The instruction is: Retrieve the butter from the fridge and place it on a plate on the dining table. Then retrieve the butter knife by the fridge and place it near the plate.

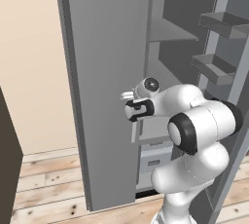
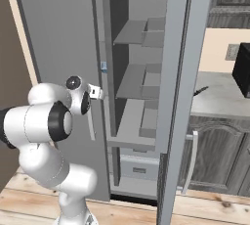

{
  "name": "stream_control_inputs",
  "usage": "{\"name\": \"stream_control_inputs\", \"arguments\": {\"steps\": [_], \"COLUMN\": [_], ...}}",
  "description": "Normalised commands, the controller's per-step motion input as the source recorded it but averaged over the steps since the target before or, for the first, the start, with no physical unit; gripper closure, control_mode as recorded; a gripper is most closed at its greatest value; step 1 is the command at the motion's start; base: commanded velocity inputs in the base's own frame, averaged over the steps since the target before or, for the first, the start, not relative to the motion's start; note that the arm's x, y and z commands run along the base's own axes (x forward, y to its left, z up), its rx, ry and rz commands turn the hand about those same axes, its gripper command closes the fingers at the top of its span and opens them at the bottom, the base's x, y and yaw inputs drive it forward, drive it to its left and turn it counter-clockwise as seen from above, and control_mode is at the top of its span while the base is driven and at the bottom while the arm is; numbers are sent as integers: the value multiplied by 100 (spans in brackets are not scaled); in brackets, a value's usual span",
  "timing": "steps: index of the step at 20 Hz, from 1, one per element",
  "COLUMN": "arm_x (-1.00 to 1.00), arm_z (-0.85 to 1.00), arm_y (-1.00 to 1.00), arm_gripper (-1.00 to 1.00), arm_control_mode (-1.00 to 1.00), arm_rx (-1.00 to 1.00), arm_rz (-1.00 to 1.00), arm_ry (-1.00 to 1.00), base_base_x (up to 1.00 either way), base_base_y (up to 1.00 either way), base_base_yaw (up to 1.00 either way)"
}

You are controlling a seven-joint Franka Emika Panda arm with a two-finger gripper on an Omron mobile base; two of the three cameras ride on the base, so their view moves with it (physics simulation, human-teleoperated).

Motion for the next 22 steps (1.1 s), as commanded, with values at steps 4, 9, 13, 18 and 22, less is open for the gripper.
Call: {"name": "stream_control_inputs", "arguments": {"steps": [4,9,13,18,22], "arm_x": [-20,-59,-78,-83,-89], "arm_z": [0,8,13,1,0], "arm_y": [27,49,50,56,58], "arm_gripper": [100,100,100,100,100], "arm_control_mode": [-100,-100,-100,-100,-100], "arm_rx": [0,0,-1,-2,0], "arm_rz": [-11,-17,-19,-29,-35], "arm_ry": [1,6,9,7,10], "base_base_x": [0,0,0,0,0], "base_base_y": [0,0,0,0,0], "base_base_yaw": [0,0,0,0,0]}}
